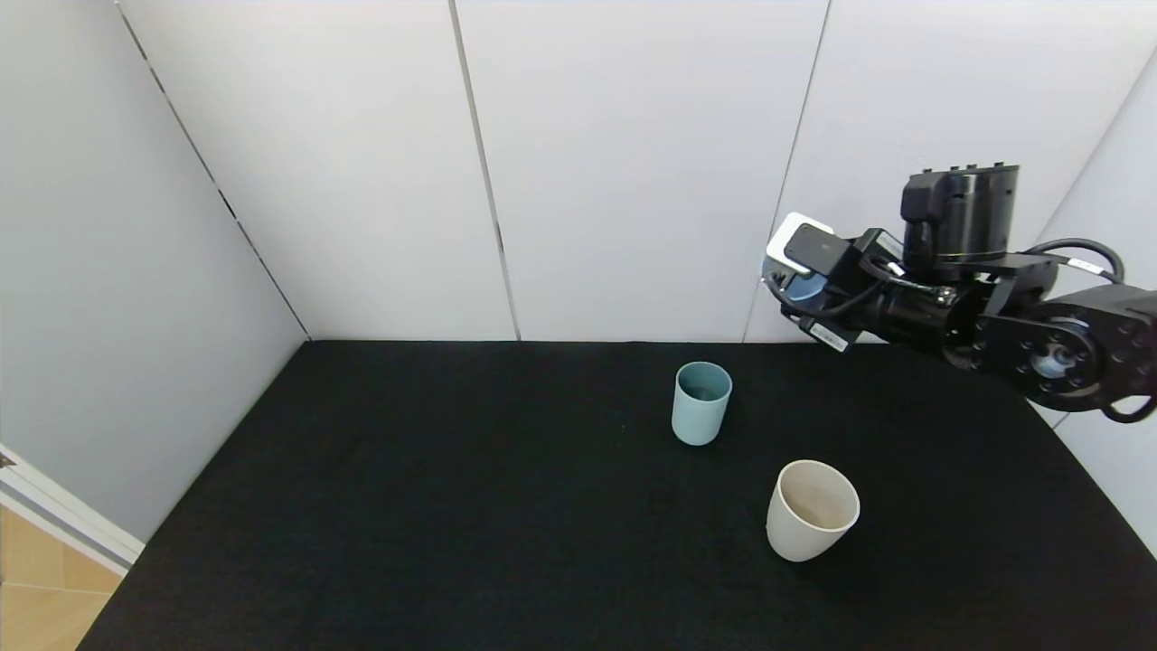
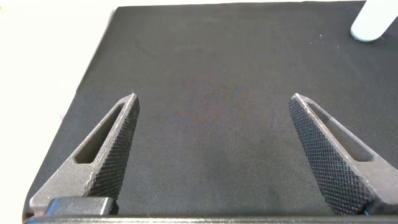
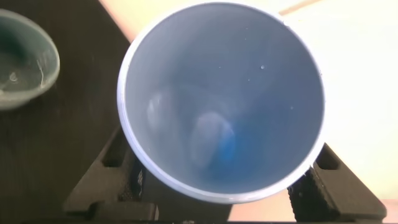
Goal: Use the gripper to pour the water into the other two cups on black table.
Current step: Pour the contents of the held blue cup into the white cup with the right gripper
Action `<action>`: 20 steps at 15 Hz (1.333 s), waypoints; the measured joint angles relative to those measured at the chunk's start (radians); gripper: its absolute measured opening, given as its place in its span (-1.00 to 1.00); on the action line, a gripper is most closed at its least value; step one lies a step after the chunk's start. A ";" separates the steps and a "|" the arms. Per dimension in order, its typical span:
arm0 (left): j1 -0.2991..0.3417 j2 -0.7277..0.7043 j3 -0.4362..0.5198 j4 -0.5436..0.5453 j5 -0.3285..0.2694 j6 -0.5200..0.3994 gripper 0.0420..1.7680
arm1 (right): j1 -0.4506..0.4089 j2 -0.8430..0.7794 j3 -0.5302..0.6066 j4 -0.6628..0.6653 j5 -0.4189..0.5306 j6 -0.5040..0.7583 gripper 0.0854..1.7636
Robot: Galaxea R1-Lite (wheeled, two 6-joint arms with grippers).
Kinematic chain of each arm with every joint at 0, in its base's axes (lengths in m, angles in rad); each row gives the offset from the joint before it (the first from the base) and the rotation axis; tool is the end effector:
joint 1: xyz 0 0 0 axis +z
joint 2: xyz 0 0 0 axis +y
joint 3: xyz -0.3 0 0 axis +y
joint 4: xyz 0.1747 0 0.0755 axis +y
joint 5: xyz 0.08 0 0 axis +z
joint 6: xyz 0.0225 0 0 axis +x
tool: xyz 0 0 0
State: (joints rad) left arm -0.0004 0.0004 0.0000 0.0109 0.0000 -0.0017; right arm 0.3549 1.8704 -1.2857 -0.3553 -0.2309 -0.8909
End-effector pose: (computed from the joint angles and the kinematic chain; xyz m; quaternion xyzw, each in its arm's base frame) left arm -0.0228 0.0000 0.0744 -0.0008 0.0057 -0.0002 1.0000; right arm 0.3535 0.1255 0.2300 -0.4570 0.0724 0.1028 0.8805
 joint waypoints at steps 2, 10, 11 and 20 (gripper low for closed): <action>0.000 0.000 0.000 0.000 0.000 0.000 0.94 | -0.026 -0.076 0.072 -0.001 0.026 0.018 0.41; 0.000 0.000 0.000 0.000 0.000 0.000 0.94 | -0.092 -0.286 0.301 -0.006 0.065 0.039 0.41; 0.000 0.000 0.000 0.000 0.000 0.000 0.94 | -0.093 -0.296 0.327 -0.009 0.065 0.039 0.41; 0.000 0.000 0.000 0.000 0.000 0.000 0.94 | -0.111 -0.312 0.476 -0.014 0.051 -0.084 0.41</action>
State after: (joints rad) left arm -0.0009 0.0004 0.0000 0.0109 0.0000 -0.0013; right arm 0.2438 1.5587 -0.8096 -0.3694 -0.1798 -0.9747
